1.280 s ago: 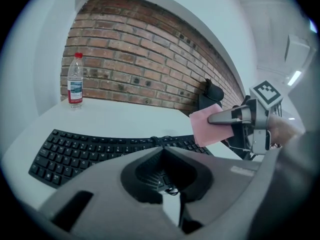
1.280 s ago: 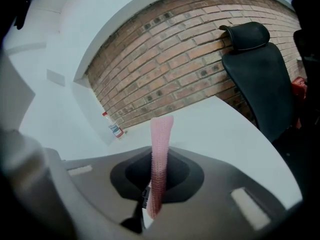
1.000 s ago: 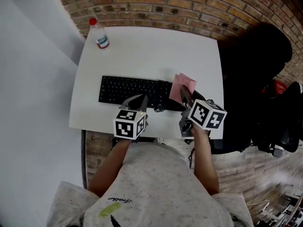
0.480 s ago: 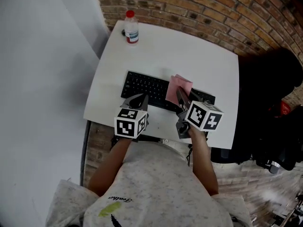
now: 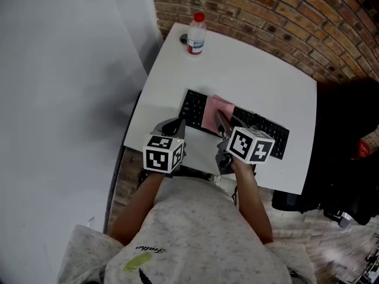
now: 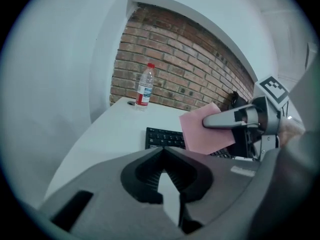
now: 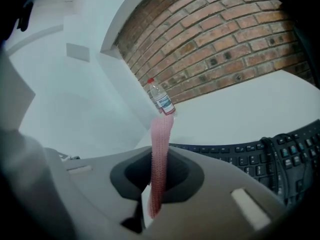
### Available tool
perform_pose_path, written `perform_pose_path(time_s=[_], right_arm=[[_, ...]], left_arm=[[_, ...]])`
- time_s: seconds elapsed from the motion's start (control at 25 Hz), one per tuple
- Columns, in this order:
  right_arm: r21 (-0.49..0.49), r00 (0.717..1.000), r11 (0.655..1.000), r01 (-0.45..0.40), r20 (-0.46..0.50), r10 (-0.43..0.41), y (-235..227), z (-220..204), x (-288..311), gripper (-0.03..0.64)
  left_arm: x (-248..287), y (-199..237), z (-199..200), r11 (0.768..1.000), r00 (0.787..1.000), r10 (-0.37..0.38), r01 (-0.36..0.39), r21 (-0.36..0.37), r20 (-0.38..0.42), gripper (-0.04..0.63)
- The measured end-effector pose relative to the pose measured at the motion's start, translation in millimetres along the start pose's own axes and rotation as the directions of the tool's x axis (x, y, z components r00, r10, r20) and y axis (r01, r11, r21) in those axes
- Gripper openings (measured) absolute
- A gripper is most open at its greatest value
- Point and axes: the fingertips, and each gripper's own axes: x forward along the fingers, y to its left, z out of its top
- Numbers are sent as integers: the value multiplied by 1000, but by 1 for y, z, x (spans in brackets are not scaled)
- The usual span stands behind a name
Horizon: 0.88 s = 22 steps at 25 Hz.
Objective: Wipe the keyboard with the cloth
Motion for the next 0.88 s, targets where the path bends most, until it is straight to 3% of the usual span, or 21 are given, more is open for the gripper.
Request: perform_pose_path(time_s=[0.48,0.88], right_arm=[[142,997,986,-83,16,82,47,-36,63,20],[133,999,991,-15,-36,20,42,-59,85,20]], left_arm=[[-15,50,-8,999,999,-9,10,30,-38,-12],[-10,63,-9,996,994,-32,41,84,-104,-12]])
